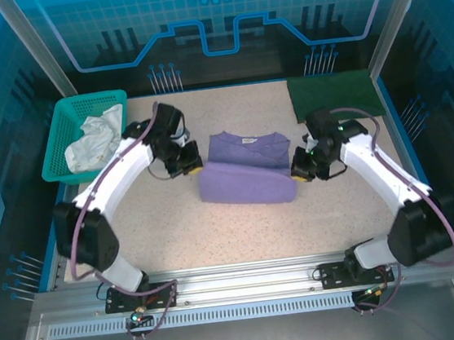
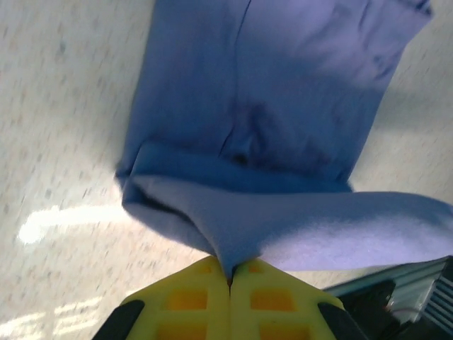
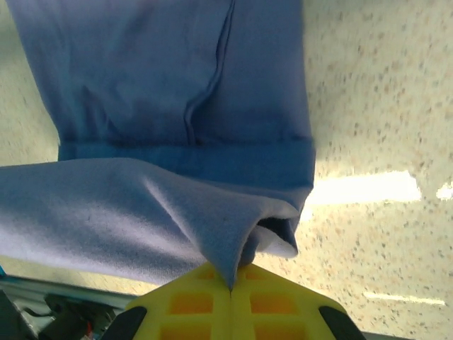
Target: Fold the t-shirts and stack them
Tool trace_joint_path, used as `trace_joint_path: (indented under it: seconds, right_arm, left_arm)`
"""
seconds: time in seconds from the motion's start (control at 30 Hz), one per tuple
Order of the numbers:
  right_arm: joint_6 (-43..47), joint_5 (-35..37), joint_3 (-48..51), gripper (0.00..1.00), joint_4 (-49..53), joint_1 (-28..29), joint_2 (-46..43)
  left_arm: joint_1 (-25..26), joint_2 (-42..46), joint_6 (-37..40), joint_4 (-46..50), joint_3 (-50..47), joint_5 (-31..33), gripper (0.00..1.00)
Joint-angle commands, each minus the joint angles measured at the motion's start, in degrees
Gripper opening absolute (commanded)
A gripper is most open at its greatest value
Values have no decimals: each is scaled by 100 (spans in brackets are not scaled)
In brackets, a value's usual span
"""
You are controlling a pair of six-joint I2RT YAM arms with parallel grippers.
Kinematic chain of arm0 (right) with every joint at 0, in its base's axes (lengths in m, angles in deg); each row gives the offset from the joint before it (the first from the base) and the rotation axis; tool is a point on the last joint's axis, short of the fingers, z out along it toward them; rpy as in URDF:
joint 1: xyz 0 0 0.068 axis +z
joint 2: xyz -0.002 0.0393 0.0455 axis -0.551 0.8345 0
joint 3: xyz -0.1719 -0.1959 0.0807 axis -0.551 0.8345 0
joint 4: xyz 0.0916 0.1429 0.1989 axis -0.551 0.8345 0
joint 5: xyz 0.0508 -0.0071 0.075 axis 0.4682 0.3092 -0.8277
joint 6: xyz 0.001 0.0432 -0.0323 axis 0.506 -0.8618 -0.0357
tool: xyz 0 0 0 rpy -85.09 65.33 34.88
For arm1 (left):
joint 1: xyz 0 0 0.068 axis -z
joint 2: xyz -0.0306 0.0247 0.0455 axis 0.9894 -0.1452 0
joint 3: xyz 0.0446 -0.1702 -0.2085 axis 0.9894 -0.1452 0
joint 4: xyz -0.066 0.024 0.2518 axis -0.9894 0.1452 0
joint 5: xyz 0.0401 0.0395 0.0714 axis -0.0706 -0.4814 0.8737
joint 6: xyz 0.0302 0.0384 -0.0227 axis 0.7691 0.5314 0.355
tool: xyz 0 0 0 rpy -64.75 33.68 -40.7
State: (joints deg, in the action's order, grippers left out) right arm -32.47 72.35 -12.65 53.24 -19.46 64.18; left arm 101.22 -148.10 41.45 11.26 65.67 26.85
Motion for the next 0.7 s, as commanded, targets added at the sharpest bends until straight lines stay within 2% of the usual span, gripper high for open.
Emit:
trace_joint_path:
  seconds: [0.0,0.2,0.27,0.3,0.33,0.37,0.4,0.43,0.47,0.5,0.53,0.6,0.67]
  right_arm:
    - [85,-320,-643,0,211,-405,769]
    - [-59,-689,-2326,1,113,-816,2556]
    - [-222,-822,-2831,6,9,-930,3189]
    - [-341,-884,-3137,11,-28,-1005,3582]
    - [-425,-910,-3494,19,-15,-1070,3989]
    - [-451,-884,-3835,31,123,-1133,4350]
    - [-539,-809,-4326,42,459,-1221,4758]
    - [-595,-858,-4673,47,630,-1304,5053]
    - [-643,-950,-4800,48,593,-1371,5100]
    - [-719,-914,-4888,50,580,-1417,5100]
    - [-741,-763,-4947,54,633,-1463,5025]
    - [-707,-511,-4785,57,528,-1430,4633]
    - [-563,-436,-4301,57,87,-1243,4024]
  left_arm:
    - [-168,-803,72,23,1107,111,0]
    - [-387,-2667,64,543,3355,189,0]
    - [-474,-3297,-105,680,4050,284,0]
    - [-526,-3610,-234,704,4352,379,5]
    - [-578,-3909,-389,698,4651,503,25]
    - [-629,-4194,-586,736,4952,551,36]
    - [-705,-4509,-755,847,5384,545,30]
    - [-759,-4713,-849,911,5735,582,33]
    - [-791,-4805,-972,918,5923,609,46]
    - [-818,-4814,-1050,876,6056,625,65]
    - [-810,-4714,-1028,761,6053,645,75]
    - [-757,-4302,-928,495,5754,792,77]
    - [-669,-3787,-920,218,5143,874,74]
